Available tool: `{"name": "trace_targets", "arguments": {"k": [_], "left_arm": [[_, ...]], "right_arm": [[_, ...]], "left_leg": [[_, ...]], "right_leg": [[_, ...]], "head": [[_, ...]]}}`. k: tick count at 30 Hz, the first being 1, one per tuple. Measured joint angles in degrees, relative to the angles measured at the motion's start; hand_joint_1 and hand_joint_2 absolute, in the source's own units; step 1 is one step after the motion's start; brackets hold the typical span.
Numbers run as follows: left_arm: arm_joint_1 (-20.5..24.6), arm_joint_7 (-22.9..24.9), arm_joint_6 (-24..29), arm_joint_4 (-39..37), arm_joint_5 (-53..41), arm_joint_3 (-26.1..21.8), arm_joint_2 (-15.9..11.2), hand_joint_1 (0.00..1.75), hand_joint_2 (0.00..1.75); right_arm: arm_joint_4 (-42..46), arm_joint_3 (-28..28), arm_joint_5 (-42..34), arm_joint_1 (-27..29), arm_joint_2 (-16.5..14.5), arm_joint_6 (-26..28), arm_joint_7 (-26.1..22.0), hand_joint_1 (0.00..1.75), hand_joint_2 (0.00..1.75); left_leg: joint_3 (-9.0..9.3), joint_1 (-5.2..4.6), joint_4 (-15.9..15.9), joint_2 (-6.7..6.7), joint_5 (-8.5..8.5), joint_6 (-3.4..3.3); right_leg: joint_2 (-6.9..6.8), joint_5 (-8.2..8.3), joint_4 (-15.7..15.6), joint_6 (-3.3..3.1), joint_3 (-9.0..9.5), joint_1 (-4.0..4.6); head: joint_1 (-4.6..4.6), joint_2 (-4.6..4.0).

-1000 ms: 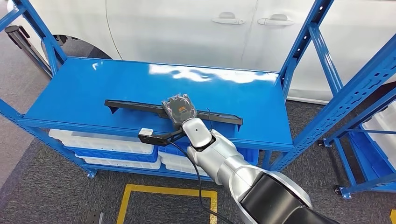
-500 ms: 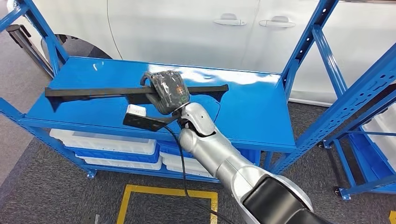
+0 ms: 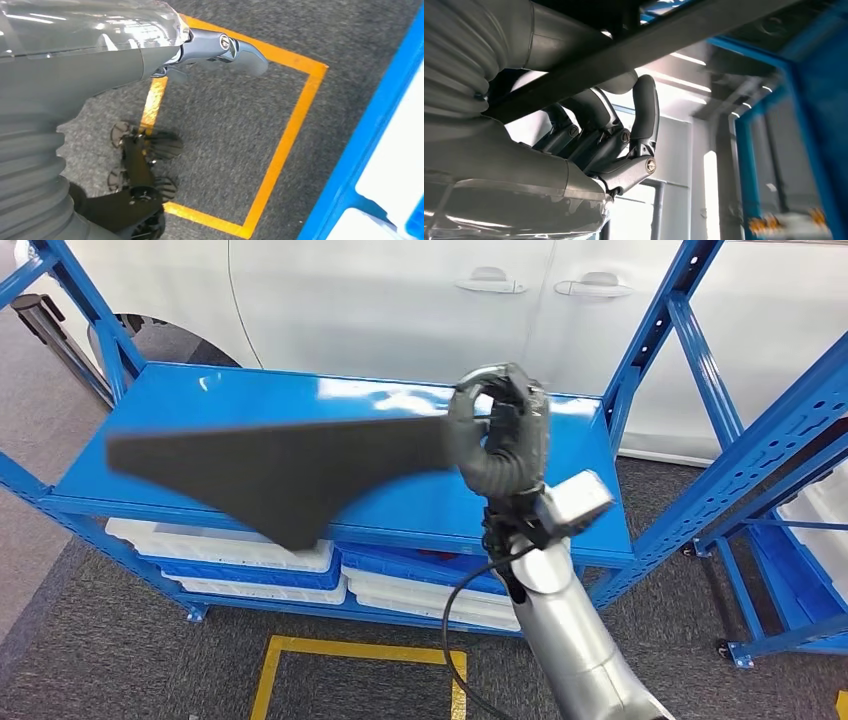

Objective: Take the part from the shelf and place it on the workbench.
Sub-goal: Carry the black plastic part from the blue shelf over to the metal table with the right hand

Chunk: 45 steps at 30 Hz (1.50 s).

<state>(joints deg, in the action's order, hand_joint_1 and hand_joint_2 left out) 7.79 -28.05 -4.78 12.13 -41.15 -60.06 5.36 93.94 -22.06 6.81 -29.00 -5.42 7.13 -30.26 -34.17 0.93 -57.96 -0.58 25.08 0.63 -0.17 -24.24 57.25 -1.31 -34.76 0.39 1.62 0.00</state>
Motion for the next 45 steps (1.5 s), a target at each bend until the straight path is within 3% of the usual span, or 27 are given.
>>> {"name": "trace_targets", "arguments": {"k": [2, 4, 6, 7, 8, 11, 12, 16, 18, 21, 22, 23, 24, 25, 27, 29, 31, 32, 33, 34, 36, 37, 38, 39, 41, 43, 45], "left_arm": [[-0.31, -0.33, 0.05, 0.00, 0.20, -0.17, -0.05, 0.00, 1.75], [-0.49, -0.55, 0.07, 0.00, 0.23, -0.33, -0.08, 0.00, 1.75], [-0.69, -0.69, 0.10, 0.00, 0.25, -0.44, -0.10, 0.00, 1.75], [-0.73, -0.75, 0.09, 0.00, 0.27, -0.46, -0.14, 0.00, 1.75], [-0.72, -0.83, 0.05, 0.00, 0.28, -0.48, -0.19, 0.00, 1.75], [-0.43, -1.08, -0.09, 0.00, 0.29, -0.51, -0.35, 0.00, 1.75], [-0.36, -1.15, -0.11, 0.00, 0.29, -0.52, -0.37, 0.00, 1.75], [-0.36, -1.22, 0.02, 0.00, 0.25, -0.52, -0.34, 0.00, 1.75], [-0.29, -1.22, 0.08, 0.00, 0.21, -0.54, -0.37, 0.00, 1.75], [-0.28, -1.23, 0.15, 0.00, 0.22, -0.55, -0.44, 0.00, 1.75], [-0.30, -1.22, 0.15, 0.00, 0.22, -0.56, -0.45, 0.00, 1.75], [-0.33, -1.22, 0.15, 0.00, 0.21, -0.56, -0.46, 0.00, 1.75], [-0.34, -1.21, 0.14, 0.00, 0.21, -0.56, -0.46, 0.00, 1.75], [-0.35, -1.21, 0.14, 0.00, 0.21, -0.56, -0.45, 0.00, 1.75], [-0.34, -1.22, 0.13, 0.00, 0.21, -0.56, -0.45, 0.00, 1.75], [-0.35, -1.22, 0.14, 0.00, 0.22, -0.57, -0.46, 0.00, 1.75], [-0.42, -1.15, 0.20, 0.00, 0.22, -0.57, -0.48, 0.00, 1.75], [-0.46, -1.10, 0.26, 0.00, 0.21, -0.57, -0.50, 0.00, 1.75], [-0.50, -1.03, 0.34, 0.00, 0.19, -0.57, -0.53, 0.00, 1.75], [-0.52, -0.97, 0.43, 0.00, 0.17, -0.57, -0.55, 0.00, 1.75], [-0.53, -0.89, 0.50, 0.00, 0.13, -0.57, -0.56, 0.00, 1.75], [-0.52, -0.89, 0.54, 0.00, 0.15, -0.57, -0.55, 0.00, 1.75], [-0.51, -0.89, 0.58, 0.00, 0.17, -0.57, -0.55, 0.00, 1.75], [-0.48, -0.89, 0.62, 0.00, 0.22, -0.57, -0.55, 0.00, 1.75], [-0.33, -0.87, 0.67, 0.00, 0.31, -0.57, -0.55, 0.00, 1.75], [-0.09, -0.80, 0.67, 0.00, 0.43, -0.58, -0.55, 0.00, 1.75], [-0.03, -0.62, 0.67, 0.00, 0.64, -0.64, -0.55, 0.00, 1.75]], "right_arm": [[5.90, 0.21, -3.89, 2.75, 1.51, -4.10, -2.20, 1.71, 1.75], [10.57, 0.01, -5.55, 5.23, 2.60, -7.09, -3.55, 1.71, 1.75], [14.09, -0.53, -5.75, 7.55, 3.51, -8.63, -3.99, 1.71, 1.75], [15.44, -0.83, -5.68, 8.47, 3.87, -9.12, -4.11, 1.71, 1.75], [16.62, -1.14, -5.59, 9.21, 4.17, -9.49, -4.24, 1.71, 1.75], [19.36, -1.87, -5.18, 10.43, 4.81, -10.03, -4.52, 1.71, 1.75], [20.04, -2.00, -5.00, 10.63, 5.00, -10.11, -4.55, 1.71, 1.75], [21.86, -2.19, -4.76, 10.95, 5.83, -10.43, -4.14, 1.71, 1.75], [22.38, -2.22, -4.73, 10.93, 6.19, -10.64, -3.80, 1.71, 1.75], [22.71, -2.26, -4.73, 10.94, 6.63, -10.86, -3.61, 1.71, 1.75], [22.73, -2.29, -4.73, 10.96, 6.76, -10.91, -3.60, 1.71, 1.75], [22.75, -2.33, -4.73, 10.96, 6.90, -10.96, -3.59, 1.71, 1.75], [22.79, -2.37, -4.73, 10.96, 7.00, -11.00, -3.58, 1.71, 1.75], [22.88, -2.40, -4.73, 10.93, 7.06, -11.03, -3.57, 1.71, 1.75], [23.17, -2.43, -4.74, 10.83, 7.12, -11.05, -3.55, 1.71, 1.75], [23.44, -2.46, -4.75, 10.73, 7.16, -11.05, -3.54, 1.71, 1.75], [23.54, -2.50, -4.78, 10.64, 7.23, -11.05, -3.44, 1.71, 1.75], [23.54, -2.56, -4.79, 10.56, 7.27, -11.06, -3.29, 1.71, 1.75], [23.54, -2.66, -4.80, 10.48, 7.32, -11.05, -3.12, 1.71, 1.75], [23.53, -2.83, -4.80, 10.42, 7.38, -11.04, -2.89, 1.71, 1.75], [23.51, -3.25, -4.75, 10.38, 7.51, -10.83, -2.58, 1.71, 1.75], [23.50, -3.49, -4.67, 10.40, 7.60, -10.60, -2.49, 1.71, 1.75], [23.49, -3.72, -4.57, 10.42, 7.70, -10.34, -2.48, 1.71, 1.75], [23.49, -3.92, -4.46, 10.42, 7.82, -10.11, -2.46, 1.71, 1.75], [23.50, -4.31, -4.31, 10.37, 8.03, -9.82, -2.30, 1.71, 1.75], [23.52, -4.57, -4.24, 10.24, 8.19, -9.74, -1.94, 1.71, 1.75], [23.54, -4.68, -4.24, 10.08, 8.31, -9.75, -1.54, 1.71, 1.75]], "left_leg": [[-0.97, -0.08, -2.73, 0.18, 2.06, 0.44], [-4.08, 0.08, -9.90, 0.24, 5.84, 0.77], [-6.61, 0.19, -15.49, 0.25, 7.80, 1.09], [-6.43, 0.21, -15.24, 0.26, 7.21, 1.16], [-5.04, 0.23, -12.65, 0.27, 5.69, 1.14], [0.70, 0.08, -2.02, 0.31, 1.42, 0.42], [1.40, -0.03, -0.65, 0.28, 1.01, 0.05], [0.86, -0.03, -0.01, 0.30, -0.16, -1.46], [0.29, 0.13, 0.34, 0.44, -0.94, -2.01], [-1.21, 0.10, 0.33, 0.47, -2.03, -2.15], [-1.84, 0.08, 0.30, 0.48, -2.49, -2.11], [-2.46, 0.08, 0.27, 0.48, -2.96, -2.02], [-3.07, 0.08, 0.24, 0.46, -3.44, -1.91], [-3.60, 0.08, 0.22, 0.42, -3.92, -1.76], [-4.28, 0.07, 0.28, 0.32, -4.89, -1.29], [-4.32, 0.15, 0.57, 0.29, -5.89, -0.56], [-4.31, 0.25, 1.09, 0.26, -6.80, 0.23], [-4.64, 0.25, 0.84, 0.26, -6.24, 0.49], [-5.21, 0.26, -0.34, 0.25, -4.55, 0.67], [-6.05, 0.33, -2.81, 0.28, -1.77, 0.79], [-7.83, 0.38, -10.56, 0.30, 4.23, 1.08], [-8.22, 0.39, -14.07, 0.30, 5.68, 1.23], [-7.84, 0.39, -16.11, 0.30, 5.70, 1.32], [-6.51, 0.39, -16.08, 0.31, 4.63, 1.32], [-0.87, 0.38, -10.13, 0.32, 2.69, 1.02], [4.71, 0.13, -2.28, 0.29, 3.54, 0.46], [6.27, -0.24, 0.64, 0.24, 4.33, -0.20]], "right_leg": [[-0.11, 0.33, -0.94, -0.50, 0.65, -0.44], [-0.20, 0.31, -1.07, -0.82, 0.90, -0.39], [-0.18, 0.28, -0.84, -0.92, 0.86, -0.29], [-0.14, 0.27, -0.64, -0.89, 0.78, -0.28], [-0.06, 0.19, -0.39, -0.81, 0.70, -0.29], [0.12, -0.17, 0.62, -0.17, 0.34, -0.08], [0.13, -0.19, 0.85, 0.12, 0.21, 0.01], [0.21, -0.61, 1.57, 1.37, -0.40, -0.15], [0.24, -3.59, 4.33, 1.89, -1.49, -0.35], [0.21, -10.03, 14.04, 2.61, -4.42, -0.74], [0.21, -11.09, 16.45, 2.76, -4.74, -0.86], [0.20, -10.97, 16.86, 2.82, -4.06, -0.95], [0.20, -9.83, 14.98, 2.77, -2.19, -1.02], [0.21, -8.26, 11.24, 2.60, 0.63, -1.06], [0.22, -6.72, 2.89, 2.12, 6.22, -0.88], [0.26, -6.60, -0.63, 1.58, 8.19, -0.44], [0.18, -5.47, -0.90, 0.85, 7.60, -0.34], [0.07, -4.74, -1.13, 0.42, 7.11, -0.44], [-0.06, -3.89, -1.43, -0.04, 6.49, -0.57], [-0.17, -3.01, -1.64, -0.40, 5.72, -0.69], [-0.28, -1.51, -1.59, -0.75, 3.84, -0.46], [-0.33, -0.82, -1.47, -0.76, 2.86, -0.35], [-0.37, -0.17, -1.29, -0.72, 1.85, -0.25], [-0.39, 0.40, -1.04, -0.63, 0.87, -0.19], [-0.41, 1.35, -0.27, -0.32, -0.92, -0.15], [-0.48, 2.04, 0.52, 0.21, -1.97, -0.03], [-0.56, 2.82, 0.72, 0.88, -2.23, -0.06]], "head": [[0.01, 0.00], [0.02, 0.00], [0.02, 0.00], [0.02, 0.00], [0.02, 0.00], [0.02, 0.00], [0.01, 0.00], [0.01, 0.00], [0.00, 0.00], [0.01, 0.00], [0.01, 0.00], [0.00, 0.00], [0.00, 0.00], [0.01, 0.00], [0.04, 0.00], [0.03, 0.00], [-0.01, 0.00], [-0.01, 0.00], [-0.01, 0.00], [-0.01, 0.00], [-0.01, 0.00], [-0.01, 0.00], [-0.01, 0.00], [-0.01, 0.00], [-0.01, 0.00], [-0.02, 0.00], [-0.03, 0.00]]}}
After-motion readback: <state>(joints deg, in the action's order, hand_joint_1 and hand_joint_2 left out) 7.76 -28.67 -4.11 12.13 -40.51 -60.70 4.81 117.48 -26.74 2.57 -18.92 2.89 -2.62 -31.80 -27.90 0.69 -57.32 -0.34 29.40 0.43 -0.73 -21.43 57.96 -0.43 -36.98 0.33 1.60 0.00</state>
